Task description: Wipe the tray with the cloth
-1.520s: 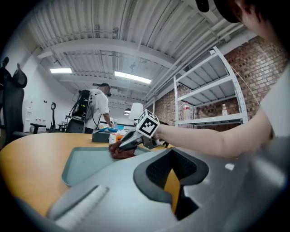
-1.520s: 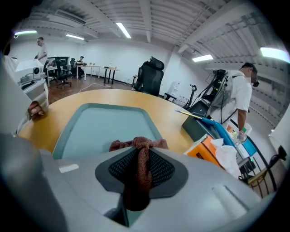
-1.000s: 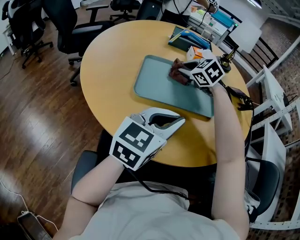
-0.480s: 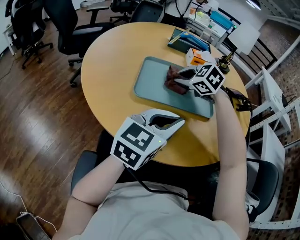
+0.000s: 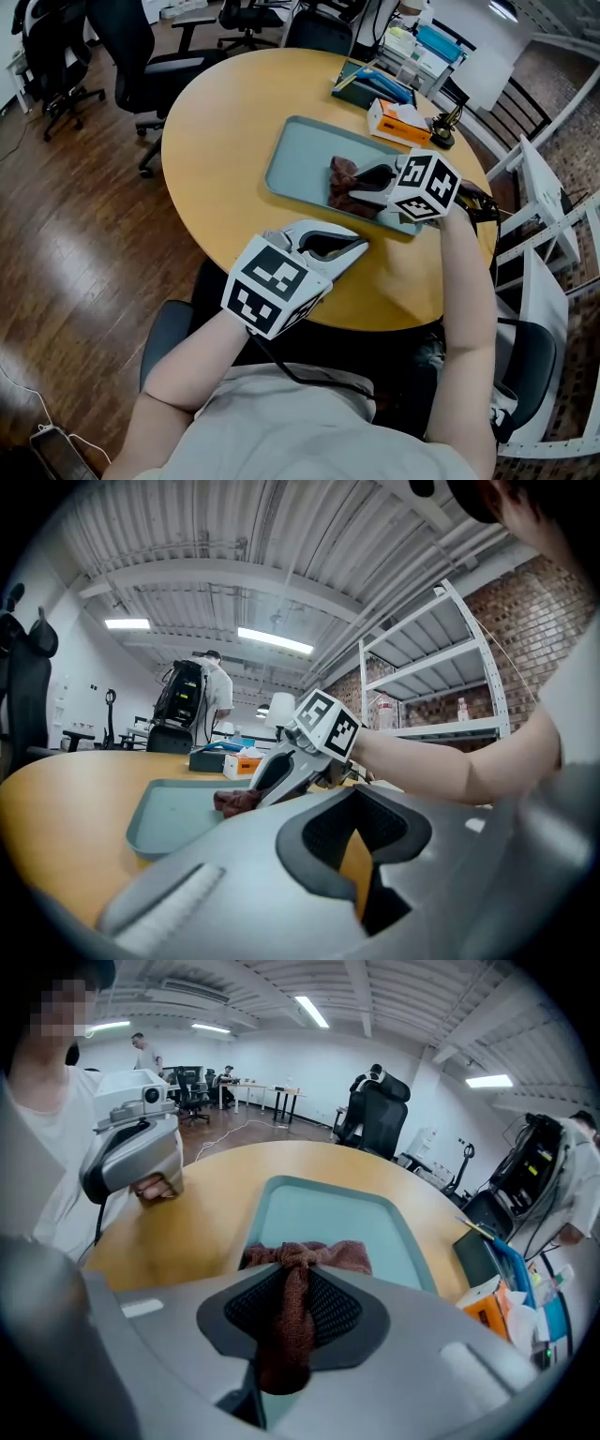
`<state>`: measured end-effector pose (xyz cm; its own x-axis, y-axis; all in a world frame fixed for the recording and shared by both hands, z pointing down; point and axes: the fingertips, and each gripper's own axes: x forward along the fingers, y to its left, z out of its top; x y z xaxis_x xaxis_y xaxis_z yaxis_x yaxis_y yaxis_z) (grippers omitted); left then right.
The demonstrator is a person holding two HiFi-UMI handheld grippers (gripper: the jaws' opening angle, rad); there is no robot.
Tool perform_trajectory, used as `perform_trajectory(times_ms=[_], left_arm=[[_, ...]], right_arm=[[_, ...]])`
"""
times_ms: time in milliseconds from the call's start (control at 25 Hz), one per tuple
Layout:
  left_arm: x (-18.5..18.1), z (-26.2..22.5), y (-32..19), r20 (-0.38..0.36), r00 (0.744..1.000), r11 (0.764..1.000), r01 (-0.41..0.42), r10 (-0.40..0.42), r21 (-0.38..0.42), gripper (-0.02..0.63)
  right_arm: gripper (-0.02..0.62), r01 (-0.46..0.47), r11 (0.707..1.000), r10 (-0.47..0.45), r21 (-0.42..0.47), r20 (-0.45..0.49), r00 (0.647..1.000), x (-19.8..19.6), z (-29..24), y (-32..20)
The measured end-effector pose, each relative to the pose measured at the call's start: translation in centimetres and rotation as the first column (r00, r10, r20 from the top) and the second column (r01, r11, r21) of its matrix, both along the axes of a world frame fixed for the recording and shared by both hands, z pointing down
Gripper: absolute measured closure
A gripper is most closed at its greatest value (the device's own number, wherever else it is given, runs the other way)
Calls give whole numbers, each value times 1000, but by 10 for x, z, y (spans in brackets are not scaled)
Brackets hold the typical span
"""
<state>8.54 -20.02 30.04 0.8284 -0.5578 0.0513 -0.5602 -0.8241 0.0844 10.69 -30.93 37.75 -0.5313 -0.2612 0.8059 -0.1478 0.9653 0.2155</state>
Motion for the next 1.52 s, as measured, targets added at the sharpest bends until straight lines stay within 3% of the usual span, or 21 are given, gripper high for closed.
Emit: perform_trajectory(times_ms=[160,520,880,1240,1520], left_arm=[[0,2,2,-1,1000,1000,-3,3,-6,604],[-3,2,1,-11,1000,1000,0,0,-8,604],[-2,2,-1,-8,1000,1000,-1,2,6,606],[-4,-8,-1,-2,1000,999,3,-3,54,604],[-8,-9,-1,-12,1000,998,17,-17,56,606]], right_arm=[[517,28,1000,-28,7,15,1000,-4,0,4],[517,140,990,-141,28,66,988,-56,0,4],[517,-39,998,34,58,89,995,-47,3,-69],[515,-242,966,229,92,134,964,-26,6,-128],[517,-269,955,255,128,112,960,-27,5,-136]])
